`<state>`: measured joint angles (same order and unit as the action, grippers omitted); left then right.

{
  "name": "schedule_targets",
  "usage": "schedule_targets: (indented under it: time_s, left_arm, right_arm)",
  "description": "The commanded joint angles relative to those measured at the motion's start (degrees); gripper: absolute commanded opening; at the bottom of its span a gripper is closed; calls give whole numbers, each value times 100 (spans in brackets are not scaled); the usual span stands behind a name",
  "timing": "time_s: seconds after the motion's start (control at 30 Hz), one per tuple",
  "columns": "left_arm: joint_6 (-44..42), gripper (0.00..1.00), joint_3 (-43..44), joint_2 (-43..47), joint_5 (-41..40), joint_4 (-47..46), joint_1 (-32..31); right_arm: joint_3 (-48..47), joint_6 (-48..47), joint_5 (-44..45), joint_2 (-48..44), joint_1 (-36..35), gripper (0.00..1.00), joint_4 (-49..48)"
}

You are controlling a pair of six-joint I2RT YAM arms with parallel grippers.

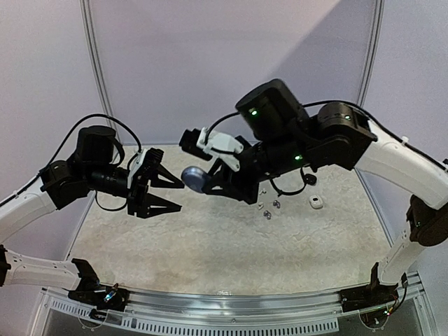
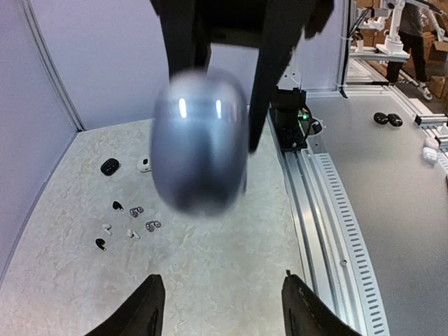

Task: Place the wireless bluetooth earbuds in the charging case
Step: Pass from the right arm to the left

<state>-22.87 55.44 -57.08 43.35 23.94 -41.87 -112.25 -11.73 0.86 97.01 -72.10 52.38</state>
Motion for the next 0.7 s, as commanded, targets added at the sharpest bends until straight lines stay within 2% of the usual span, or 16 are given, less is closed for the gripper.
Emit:
schedule_targets:
  time_s: [0.0, 0.23, 0.47, 0.6, 0.67]
  left_arm:
    - [-159, 55, 30, 10, 137, 49, -32]
    - [-34, 52, -75, -188, 450, -182, -131]
    - [445, 52, -87, -233, 113, -839, -294]
    - [634, 43, -80, -264, 204, -934, -311]
    - [631, 35, -117, -251, 212, -886, -318]
  right_arm:
    - [-203, -456, 256, 332, -49, 0, 722]
    - [-222, -597, 155, 336, -43, 0, 451]
    - [-232, -664, 57, 342, -49, 0, 368]
    - [-225, -711, 37, 386, -47, 0, 335]
    - [-226, -723, 32, 397, -48, 0, 283]
